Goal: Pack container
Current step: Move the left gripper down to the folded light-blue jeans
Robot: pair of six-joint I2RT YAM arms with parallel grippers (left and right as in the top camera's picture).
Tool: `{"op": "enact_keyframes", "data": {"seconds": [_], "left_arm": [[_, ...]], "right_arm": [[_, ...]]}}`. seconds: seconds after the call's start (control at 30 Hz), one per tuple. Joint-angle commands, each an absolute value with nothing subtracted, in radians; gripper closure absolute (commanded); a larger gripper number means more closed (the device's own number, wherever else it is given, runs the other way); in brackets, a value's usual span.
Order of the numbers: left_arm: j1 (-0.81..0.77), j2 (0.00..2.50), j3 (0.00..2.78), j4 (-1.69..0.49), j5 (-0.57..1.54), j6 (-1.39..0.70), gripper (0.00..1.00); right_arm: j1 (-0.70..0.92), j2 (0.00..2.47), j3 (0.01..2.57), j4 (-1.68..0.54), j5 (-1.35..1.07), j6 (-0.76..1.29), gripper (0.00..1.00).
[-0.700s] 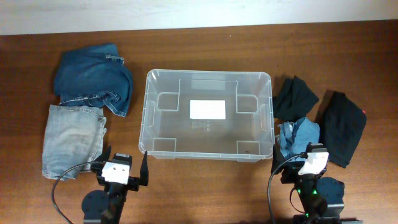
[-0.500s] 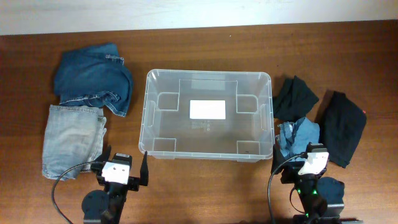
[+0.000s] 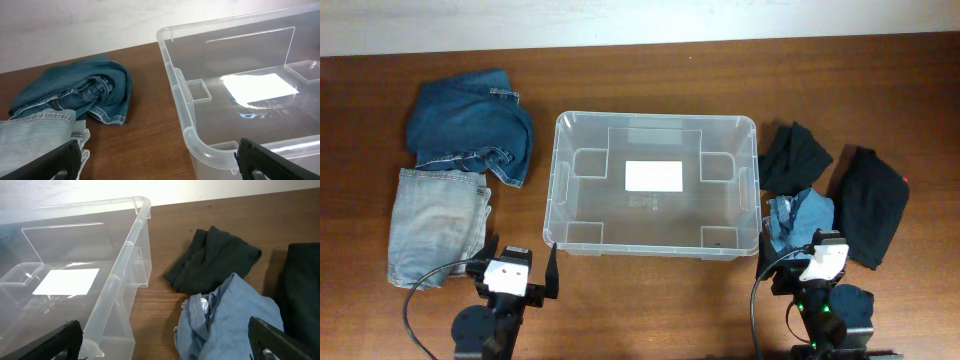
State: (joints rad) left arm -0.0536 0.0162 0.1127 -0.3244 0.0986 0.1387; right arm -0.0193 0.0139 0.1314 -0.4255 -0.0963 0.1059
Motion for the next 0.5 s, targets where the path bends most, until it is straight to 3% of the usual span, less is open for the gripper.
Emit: {"op": "enact_keyframes", "data": {"seconds": [0.0, 0.47], "left_arm": [[-0.049, 0.006, 0.1, -0.319, 0.109, 0.152, 0.0], [-0.049, 0.006, 0.1, -0.315, 0.041, 0.201, 0.01]], "right_arm": [[-0.028, 0.007, 0.124, -0.426, -0.101, 0.113, 0.02], [-0.028, 0.007, 0.124, -0.426, -0.101, 0.113, 0.02]]}}
